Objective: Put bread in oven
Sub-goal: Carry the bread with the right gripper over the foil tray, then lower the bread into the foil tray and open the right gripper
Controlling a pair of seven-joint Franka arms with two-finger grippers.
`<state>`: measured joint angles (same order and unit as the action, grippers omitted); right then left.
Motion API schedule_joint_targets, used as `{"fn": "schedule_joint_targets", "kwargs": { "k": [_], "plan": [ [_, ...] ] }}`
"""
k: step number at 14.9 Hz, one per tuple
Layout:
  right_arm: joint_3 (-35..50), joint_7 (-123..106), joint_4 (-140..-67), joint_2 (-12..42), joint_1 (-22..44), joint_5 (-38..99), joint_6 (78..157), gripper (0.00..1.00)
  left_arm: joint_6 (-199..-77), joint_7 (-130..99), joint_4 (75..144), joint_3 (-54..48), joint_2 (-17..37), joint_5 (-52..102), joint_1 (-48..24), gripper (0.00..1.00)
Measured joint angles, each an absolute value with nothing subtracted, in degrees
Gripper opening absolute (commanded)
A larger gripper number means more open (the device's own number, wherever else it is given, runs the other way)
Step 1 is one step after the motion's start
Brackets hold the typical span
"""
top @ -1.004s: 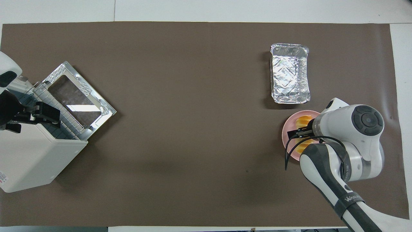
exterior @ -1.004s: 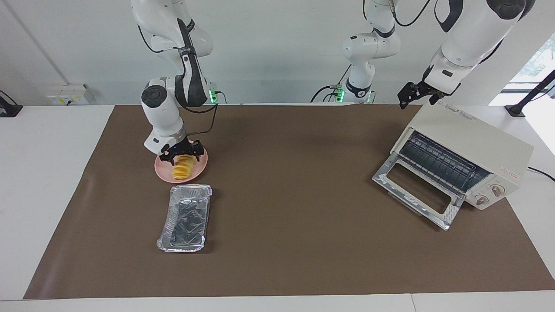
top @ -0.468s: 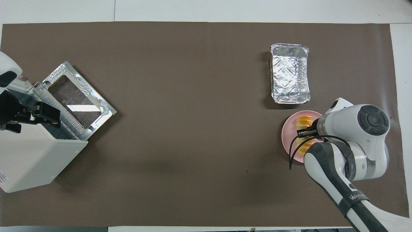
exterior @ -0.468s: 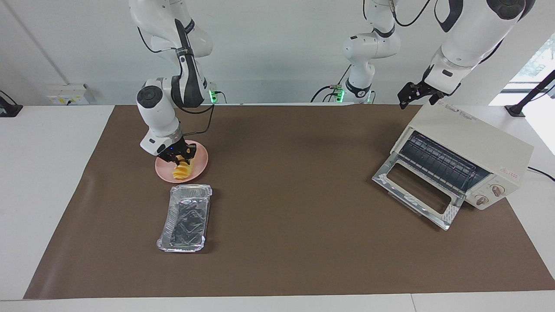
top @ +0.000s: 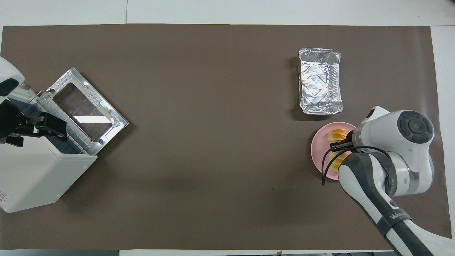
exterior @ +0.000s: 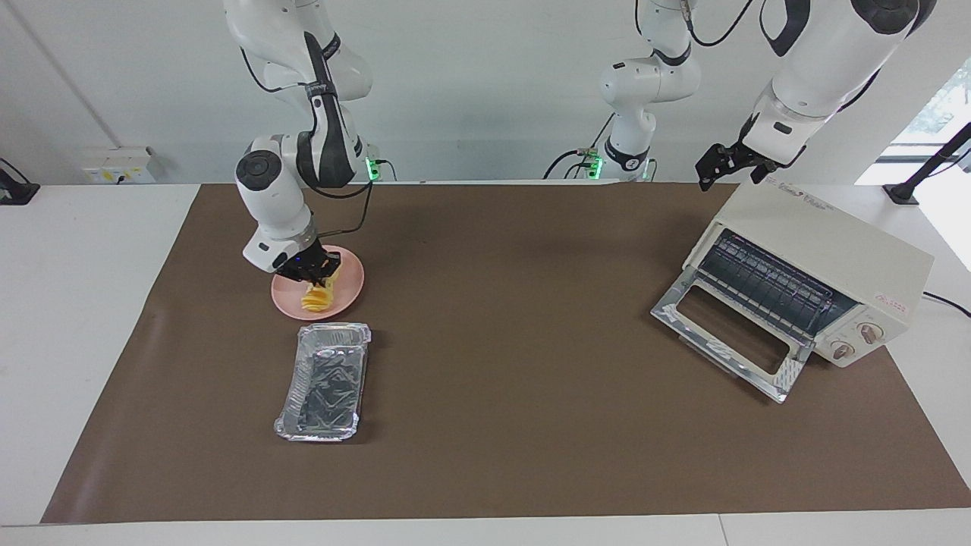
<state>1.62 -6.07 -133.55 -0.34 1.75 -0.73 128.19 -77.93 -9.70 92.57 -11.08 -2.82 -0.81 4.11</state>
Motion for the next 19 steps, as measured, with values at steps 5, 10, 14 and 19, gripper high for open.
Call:
{"fn": "schedule_joint_targets", "kwargs": {
  "k": [5, 10, 14, 19],
  "plan": [
    [1.6, -6.2, -116.9, 2.0, 1.5, -0.7, 112.7, 0.0, -77.9, -9.7, 92.6, -11.1, -2.8, -0.8, 4.1, 1.0],
    [1.7, -6.3, -103.7, 8.8, 1.7, -0.7, 111.0, 0.0, -77.9, -9.7, 92.6, -11.1, -2.8, -0.8, 4.1, 1.0],
    [1.9, -6.3, -92.5, 17.0, 2.5, -0.7, 108.2, 0.0, -77.9, -9.7, 92.6, -11.1, -2.8, -0.8, 4.1, 1.0],
    [1.8, -4.4, -73.9, 33.3, 4.6, -0.8, 105.6, 0.0, -77.9, -9.7, 92.6, -11.1, -2.8, -0.8, 4.1, 1.0]
  ]
}}
